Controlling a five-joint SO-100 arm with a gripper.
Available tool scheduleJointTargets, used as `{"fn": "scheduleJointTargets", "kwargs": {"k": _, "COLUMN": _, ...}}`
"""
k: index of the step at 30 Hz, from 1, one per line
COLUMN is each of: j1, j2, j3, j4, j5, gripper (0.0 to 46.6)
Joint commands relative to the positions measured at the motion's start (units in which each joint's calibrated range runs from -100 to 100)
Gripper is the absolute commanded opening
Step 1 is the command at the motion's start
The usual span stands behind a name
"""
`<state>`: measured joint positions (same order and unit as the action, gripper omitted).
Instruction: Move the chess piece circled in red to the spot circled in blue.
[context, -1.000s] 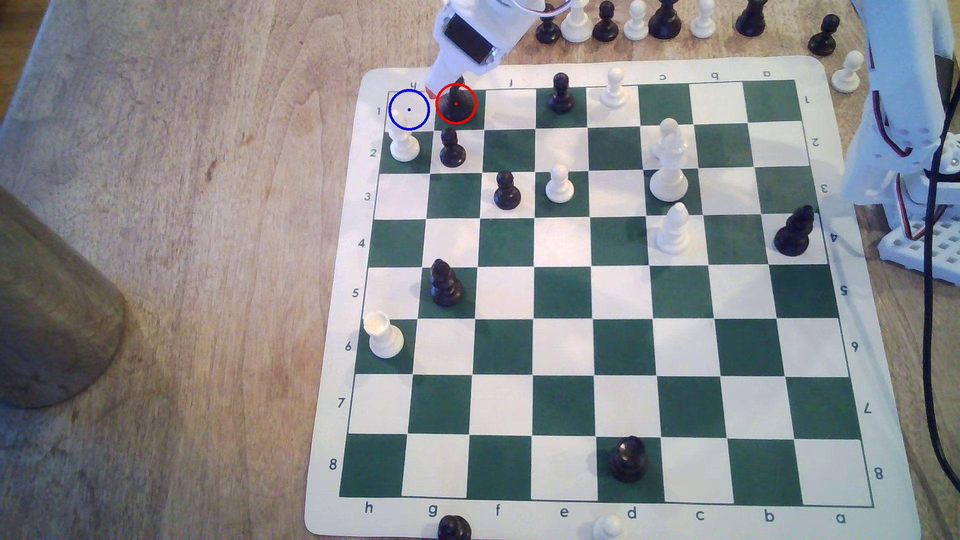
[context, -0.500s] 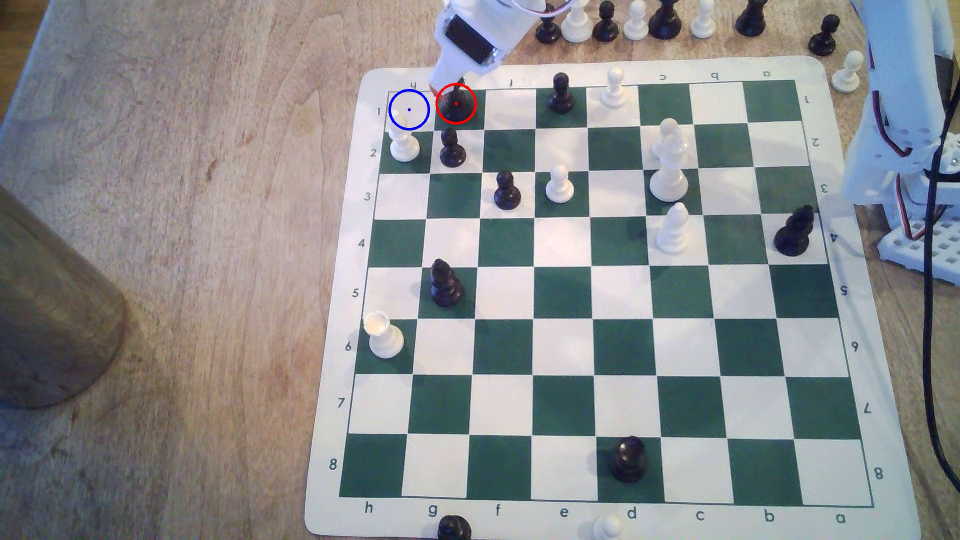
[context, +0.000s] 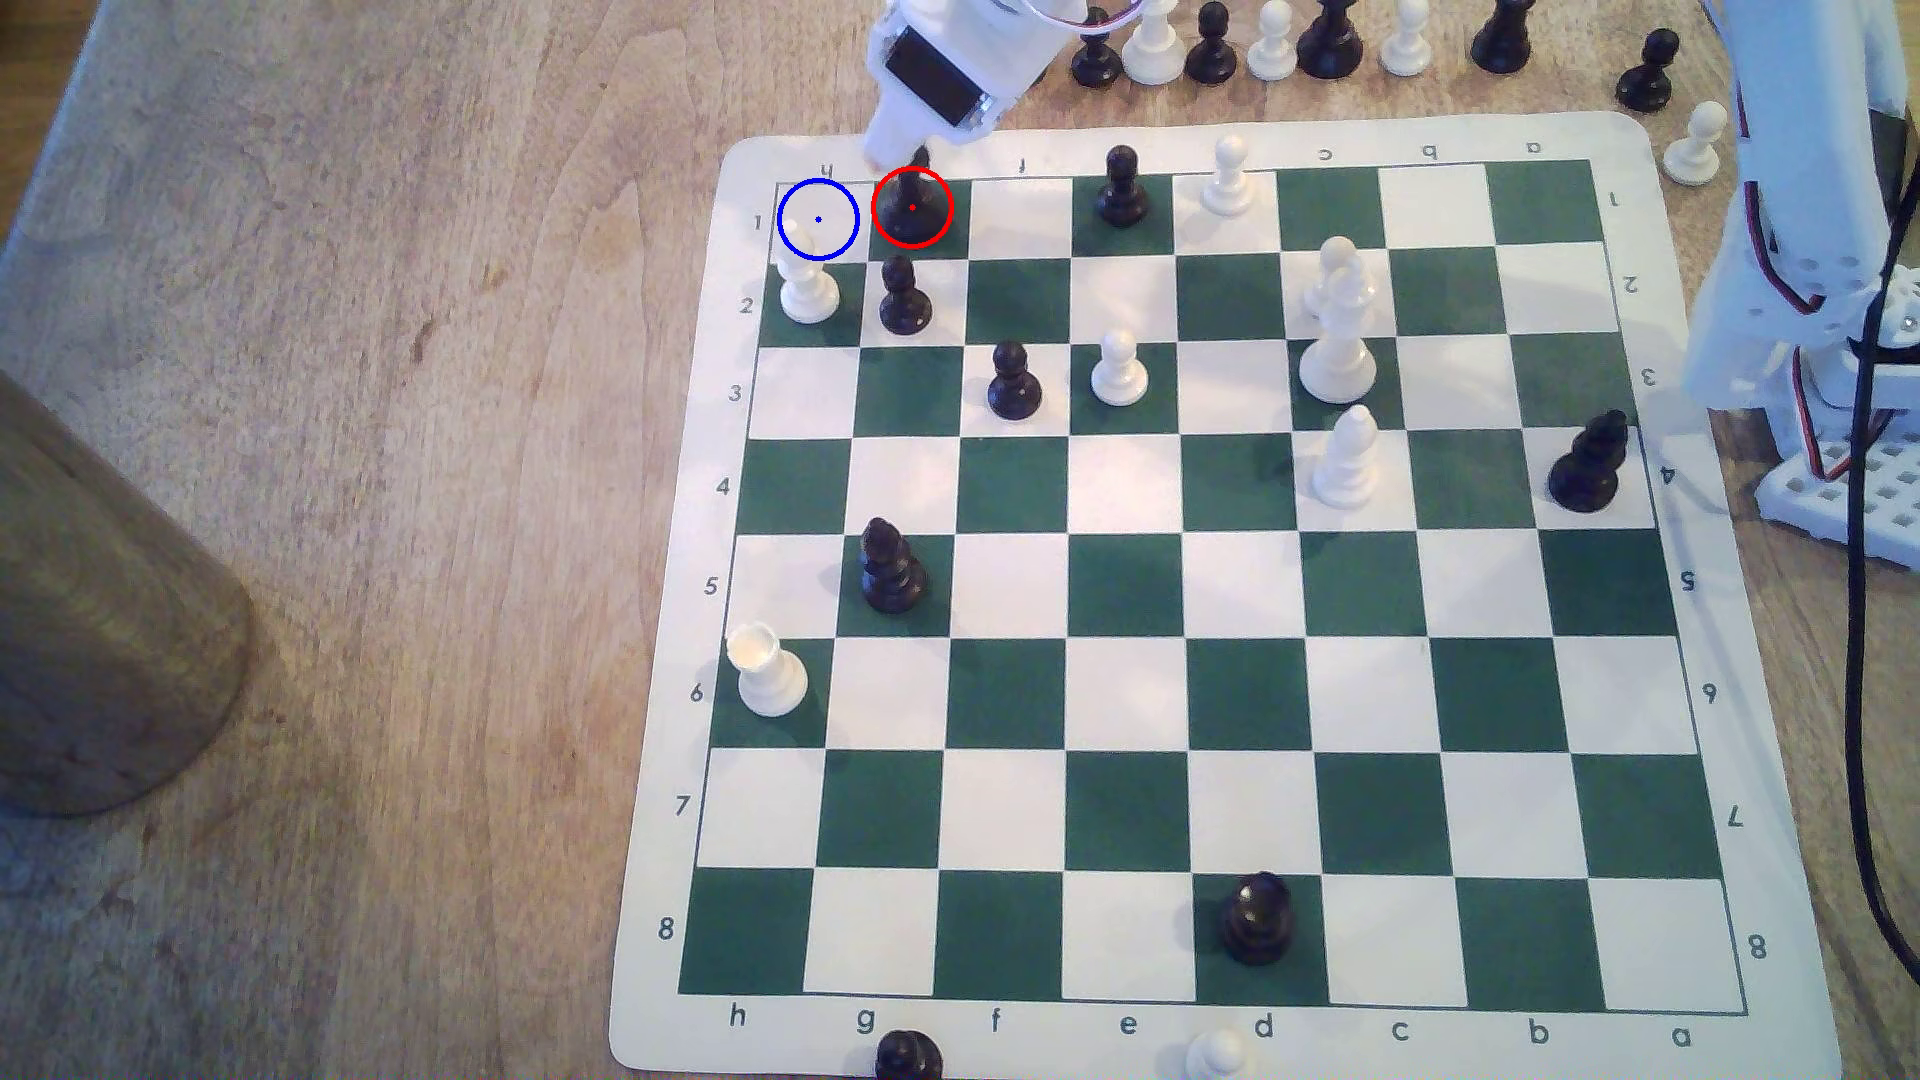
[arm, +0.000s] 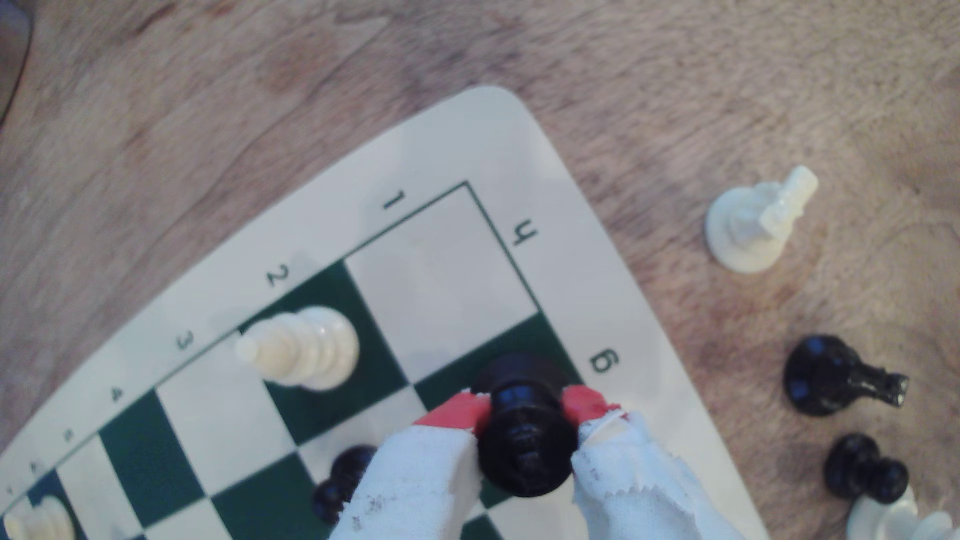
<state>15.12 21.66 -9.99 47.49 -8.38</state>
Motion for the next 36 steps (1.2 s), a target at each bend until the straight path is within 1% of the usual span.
{"fn": "scheduleJointTargets", "kwargs": {"k": 1, "j1": -0.1, "j2": -1.9, "j3": -4.4, "j4": -0.7, "j5": -0.3, "gripper": 0.3}}
{"fn": "scheduleJointTargets", "kwargs": {"k": 7, "j1": 0.2, "j2": -3.9, "j3": -4.7, "j4": -0.6, "j5": -0.4, "gripper": 0.3}}
{"fn": "scheduleJointTargets", "kwargs": {"k": 13, "j1": 0.3, "j2": -10.7, "j3": -4.7, "j4": 2.3, "j5": -0.4, "gripper": 0.3}}
{"fn": "scheduleJointTargets", "kwargs": {"k": 20, "j1": 0.4, "j2": -14.4, "j3": -6.5, "j4": 3.7, "j5": 0.0, "gripper": 0.3}}
{"fn": "scheduleJointTargets", "kwargs": {"k": 25, "j1": -0.3, "j2": -9.7, "j3": -12.0, "j4": 1.6, "j5": 0.5, "gripper": 2.6}}
{"fn": "scheduleJointTargets", "kwargs": {"k": 30, "j1": -1.8, "j2": -2.5, "j3": -18.6, "j4": 1.3, "j5": 0.5, "gripper": 2.1}}
{"fn": "scheduleJointTargets", "kwargs": {"k": 36, "j1": -2.6, "j2": 2.5, "j3": -23.1, "j4": 1.3, "j5": 0.2, "gripper": 1.5}}
